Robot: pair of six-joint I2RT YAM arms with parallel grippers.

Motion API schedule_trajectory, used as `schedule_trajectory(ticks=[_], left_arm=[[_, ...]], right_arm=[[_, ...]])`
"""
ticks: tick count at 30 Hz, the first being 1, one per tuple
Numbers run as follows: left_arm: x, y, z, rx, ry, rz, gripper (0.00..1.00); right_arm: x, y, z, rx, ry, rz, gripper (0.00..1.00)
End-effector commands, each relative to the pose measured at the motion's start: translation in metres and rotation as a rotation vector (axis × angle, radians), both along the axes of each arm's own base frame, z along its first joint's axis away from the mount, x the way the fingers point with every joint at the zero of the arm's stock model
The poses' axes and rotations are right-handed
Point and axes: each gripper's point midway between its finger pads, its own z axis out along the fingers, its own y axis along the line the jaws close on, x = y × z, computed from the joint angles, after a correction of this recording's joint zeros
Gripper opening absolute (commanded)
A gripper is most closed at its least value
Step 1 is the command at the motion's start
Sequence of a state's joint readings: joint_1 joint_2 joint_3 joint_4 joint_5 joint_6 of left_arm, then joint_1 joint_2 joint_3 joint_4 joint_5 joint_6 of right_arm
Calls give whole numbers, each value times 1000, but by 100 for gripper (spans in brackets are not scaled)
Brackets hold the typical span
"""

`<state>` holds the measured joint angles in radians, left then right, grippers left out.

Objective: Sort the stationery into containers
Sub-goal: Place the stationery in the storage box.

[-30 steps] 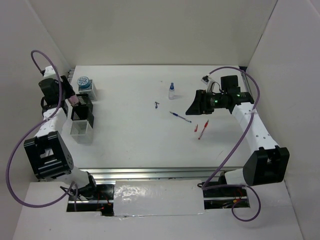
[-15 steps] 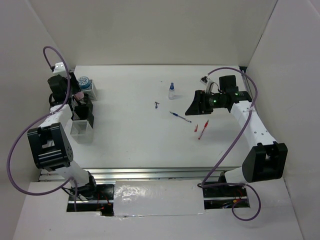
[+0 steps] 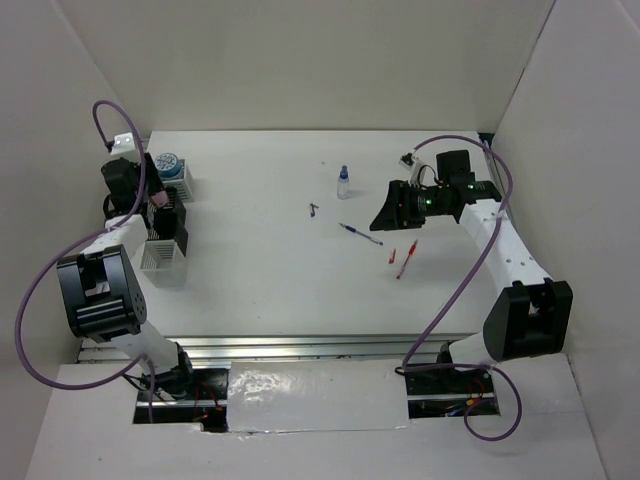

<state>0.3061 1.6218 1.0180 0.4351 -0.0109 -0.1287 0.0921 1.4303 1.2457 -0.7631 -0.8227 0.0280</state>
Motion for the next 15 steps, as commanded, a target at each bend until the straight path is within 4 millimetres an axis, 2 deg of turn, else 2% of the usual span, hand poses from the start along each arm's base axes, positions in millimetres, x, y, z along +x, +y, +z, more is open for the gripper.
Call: schedule_trajectory(ticks=[1, 6, 11, 15], left_arm=[[7, 4, 23, 53, -95, 1, 8], [7, 3, 20, 42, -88, 3, 18], [7, 4, 19, 35, -76, 6, 33], [5, 5, 23, 29, -78, 4, 54]], right_arm=[[10, 4, 16, -2, -77, 21, 67], [11, 4, 18, -3, -79, 18, 68], [11, 6, 20, -10, -88, 20, 68], [12, 5, 20, -18, -99, 16, 69]])
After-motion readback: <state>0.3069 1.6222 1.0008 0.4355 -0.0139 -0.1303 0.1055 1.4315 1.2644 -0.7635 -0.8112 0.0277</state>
